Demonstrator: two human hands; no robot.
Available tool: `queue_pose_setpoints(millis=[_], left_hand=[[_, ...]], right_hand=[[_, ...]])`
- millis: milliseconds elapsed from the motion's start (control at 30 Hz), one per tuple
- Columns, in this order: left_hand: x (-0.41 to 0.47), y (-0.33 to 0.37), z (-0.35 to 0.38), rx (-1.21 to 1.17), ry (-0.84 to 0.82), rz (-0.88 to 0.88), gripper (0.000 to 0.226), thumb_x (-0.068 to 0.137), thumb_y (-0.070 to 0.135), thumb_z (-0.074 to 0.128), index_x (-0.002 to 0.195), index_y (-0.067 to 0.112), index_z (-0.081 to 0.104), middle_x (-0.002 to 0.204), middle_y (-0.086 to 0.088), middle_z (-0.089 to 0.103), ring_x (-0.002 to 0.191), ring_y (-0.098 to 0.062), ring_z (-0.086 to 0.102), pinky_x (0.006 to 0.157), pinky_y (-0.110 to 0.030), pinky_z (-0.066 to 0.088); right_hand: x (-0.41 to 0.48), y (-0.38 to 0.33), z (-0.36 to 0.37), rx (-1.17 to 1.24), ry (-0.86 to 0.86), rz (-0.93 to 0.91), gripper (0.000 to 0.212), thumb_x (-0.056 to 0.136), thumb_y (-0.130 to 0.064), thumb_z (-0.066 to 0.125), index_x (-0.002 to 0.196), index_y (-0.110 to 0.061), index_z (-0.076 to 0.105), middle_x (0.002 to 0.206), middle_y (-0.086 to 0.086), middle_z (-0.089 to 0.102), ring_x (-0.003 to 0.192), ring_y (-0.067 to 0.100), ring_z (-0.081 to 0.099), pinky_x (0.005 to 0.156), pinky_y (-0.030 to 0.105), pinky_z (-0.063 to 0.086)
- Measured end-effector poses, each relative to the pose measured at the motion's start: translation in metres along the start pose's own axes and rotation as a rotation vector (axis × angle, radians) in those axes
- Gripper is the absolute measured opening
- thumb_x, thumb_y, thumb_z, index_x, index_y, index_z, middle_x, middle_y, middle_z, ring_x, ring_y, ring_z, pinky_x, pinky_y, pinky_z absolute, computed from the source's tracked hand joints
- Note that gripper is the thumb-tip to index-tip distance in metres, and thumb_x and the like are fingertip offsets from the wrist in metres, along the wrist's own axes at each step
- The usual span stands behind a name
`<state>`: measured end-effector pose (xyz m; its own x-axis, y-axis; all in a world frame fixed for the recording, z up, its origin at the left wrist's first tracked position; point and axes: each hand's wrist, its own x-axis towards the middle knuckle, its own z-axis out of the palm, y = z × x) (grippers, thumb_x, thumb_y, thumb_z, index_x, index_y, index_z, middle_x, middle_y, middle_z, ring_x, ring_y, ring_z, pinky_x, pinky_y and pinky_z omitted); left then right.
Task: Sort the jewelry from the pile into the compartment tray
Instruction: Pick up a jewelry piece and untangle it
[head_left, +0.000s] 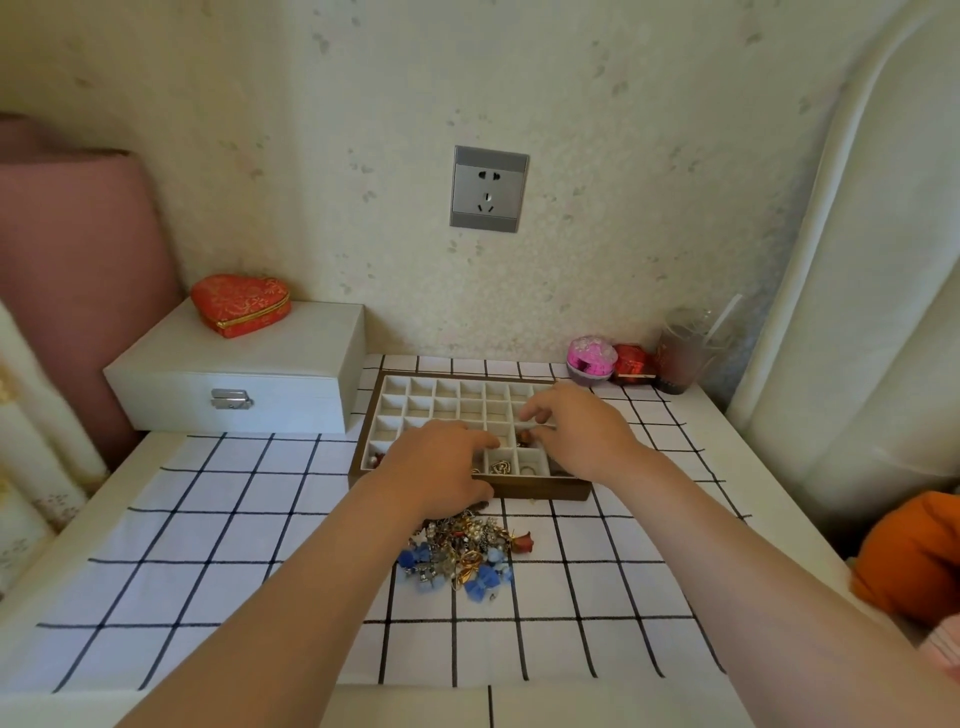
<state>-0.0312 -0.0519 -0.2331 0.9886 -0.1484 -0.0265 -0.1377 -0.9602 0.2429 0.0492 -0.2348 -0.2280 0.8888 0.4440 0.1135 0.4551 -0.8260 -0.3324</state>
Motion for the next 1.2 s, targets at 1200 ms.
queue_pose_setpoints(millis=[1200], left_hand=[[-0.022,0.030,-0.013,-0.779,0.056,0.064,0.013,0.084,0.020,0.077,0.093,0.019,0.067,0.080,0.008,0.066,0.072,-0.002,0.062,0.072,-0.022,0.049]], right_hand=[[-0.064,-0.014,-0.049,0.522,-0.205,-0.016,0.015,0.086,-0.013,0.076,0.099,-0.021,0.072,0.092,-0.001,0.073,0.058,0.016,0.067,0.046,0.023,0.047]])
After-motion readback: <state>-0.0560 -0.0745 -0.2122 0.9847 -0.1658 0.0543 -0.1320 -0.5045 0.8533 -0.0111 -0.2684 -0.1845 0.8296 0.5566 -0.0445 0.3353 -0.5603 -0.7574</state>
